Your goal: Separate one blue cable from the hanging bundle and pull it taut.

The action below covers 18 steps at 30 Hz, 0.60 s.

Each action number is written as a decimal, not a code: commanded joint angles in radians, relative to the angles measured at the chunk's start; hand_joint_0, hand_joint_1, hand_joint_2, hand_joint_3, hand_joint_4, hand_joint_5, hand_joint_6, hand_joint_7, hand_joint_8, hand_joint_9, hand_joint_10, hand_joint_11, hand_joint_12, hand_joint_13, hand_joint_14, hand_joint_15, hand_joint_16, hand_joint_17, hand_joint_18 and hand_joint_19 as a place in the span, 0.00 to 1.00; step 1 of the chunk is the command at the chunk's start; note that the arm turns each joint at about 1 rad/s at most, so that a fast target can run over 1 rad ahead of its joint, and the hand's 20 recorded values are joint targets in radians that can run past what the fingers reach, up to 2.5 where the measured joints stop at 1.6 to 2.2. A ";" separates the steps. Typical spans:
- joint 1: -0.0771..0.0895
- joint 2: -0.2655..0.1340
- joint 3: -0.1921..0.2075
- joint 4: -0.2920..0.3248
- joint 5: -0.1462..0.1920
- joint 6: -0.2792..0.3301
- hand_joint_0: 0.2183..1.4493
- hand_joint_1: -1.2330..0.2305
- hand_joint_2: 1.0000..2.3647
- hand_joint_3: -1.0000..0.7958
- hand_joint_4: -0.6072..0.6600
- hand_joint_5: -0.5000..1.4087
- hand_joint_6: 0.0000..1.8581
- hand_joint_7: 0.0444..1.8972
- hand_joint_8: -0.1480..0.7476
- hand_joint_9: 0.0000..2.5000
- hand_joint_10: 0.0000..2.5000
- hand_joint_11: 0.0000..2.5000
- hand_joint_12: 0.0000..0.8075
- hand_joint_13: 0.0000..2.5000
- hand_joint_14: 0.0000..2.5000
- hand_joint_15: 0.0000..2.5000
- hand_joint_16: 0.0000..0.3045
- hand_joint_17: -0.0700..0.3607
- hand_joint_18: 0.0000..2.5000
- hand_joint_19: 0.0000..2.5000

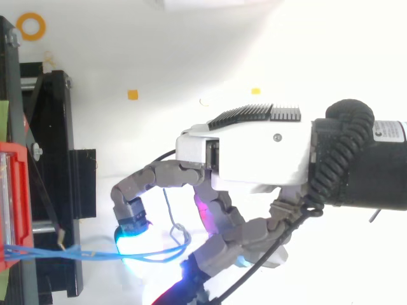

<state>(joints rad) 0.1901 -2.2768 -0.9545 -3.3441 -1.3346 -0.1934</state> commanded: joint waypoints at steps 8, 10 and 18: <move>0.000 0.000 -0.001 0.000 0.000 0.000 0.27 0.45 0.00 0.28 0.57 0.34 0.27 0.70 0.39 0.92 0.01 0.37 0.41 0.66 0.01 0.41 0.15 0.40 0.43 0.35; 0.000 0.000 0.000 0.000 0.000 0.000 0.29 0.42 0.00 0.29 0.57 0.34 0.27 0.70 0.38 0.92 0.01 0.37 0.40 0.66 0.01 0.42 0.15 0.40 0.42 0.36; 0.000 0.000 -0.001 0.000 0.000 0.000 0.36 0.48 0.01 0.33 0.58 0.34 0.27 0.70 0.29 0.94 0.01 0.36 0.38 0.67 0.01 0.41 0.14 0.39 0.42 0.36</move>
<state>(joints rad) 0.1899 -2.2766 -0.9550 -3.3441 -1.3345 -0.1933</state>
